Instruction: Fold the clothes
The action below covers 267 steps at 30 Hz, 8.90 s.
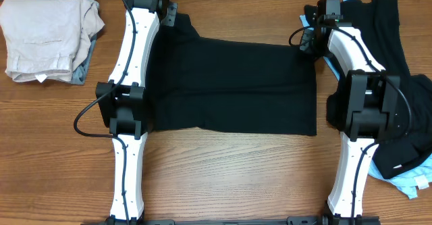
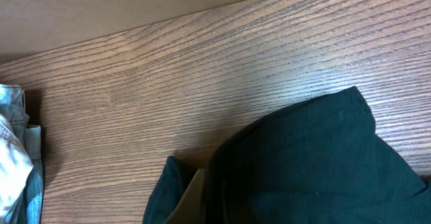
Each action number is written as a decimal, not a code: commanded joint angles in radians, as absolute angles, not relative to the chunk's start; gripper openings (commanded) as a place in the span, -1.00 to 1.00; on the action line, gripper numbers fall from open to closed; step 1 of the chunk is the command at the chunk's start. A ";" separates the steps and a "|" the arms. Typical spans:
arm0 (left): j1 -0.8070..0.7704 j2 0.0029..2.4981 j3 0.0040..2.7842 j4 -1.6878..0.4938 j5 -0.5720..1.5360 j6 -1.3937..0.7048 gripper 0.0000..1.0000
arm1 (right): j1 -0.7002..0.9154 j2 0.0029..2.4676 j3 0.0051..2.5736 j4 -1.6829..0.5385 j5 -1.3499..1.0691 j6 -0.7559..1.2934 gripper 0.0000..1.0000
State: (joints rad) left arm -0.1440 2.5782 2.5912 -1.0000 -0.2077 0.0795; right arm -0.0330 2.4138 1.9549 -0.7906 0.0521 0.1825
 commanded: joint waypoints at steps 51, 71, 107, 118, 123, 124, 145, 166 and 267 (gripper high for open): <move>0.034 2.247 2.291 -1.690 0.046 0.124 -0.92 | -0.073 1.934 1.738 -1.477 -0.181 0.150 -0.92; 0.041 2.250 1.871 -1.515 -0.099 0.062 1.00 | -0.074 1.929 1.497 -1.371 -0.172 0.156 0.43; 0.052 2.145 2.677 -1.573 -0.115 0.022 1.00 | -0.197 1.877 1.323 -1.037 -0.170 0.182 -0.92; 0.052 2.148 2.677 -1.570 -0.112 0.022 1.00 | -0.182 1.829 1.566 -1.314 -0.297 0.045 -0.92; 0.052 2.159 2.676 -1.570 -0.111 0.022 1.00 | 0.007 1.829 1.566 -1.259 -0.340 0.094 -0.92; 0.052 2.160 2.675 -1.570 -0.108 0.022 1.00 | 0.037 1.829 1.565 -1.246 -0.339 0.106 -0.92; 0.054 2.181 2.650 -1.560 -0.062 0.022 1.00 | 0.382 1.932 1.564 -1.015 -0.361 0.294 0.06; 0.036 2.186 2.076 -1.490 0.334 0.315 1.00 | 0.026 1.829 1.565 -1.180 -0.446 0.118 0.52; -0.641 2.184 2.202 -1.329 0.252 -0.113 -0.91 | 0.140 1.998 1.266 -0.808 -0.633 0.157 -0.92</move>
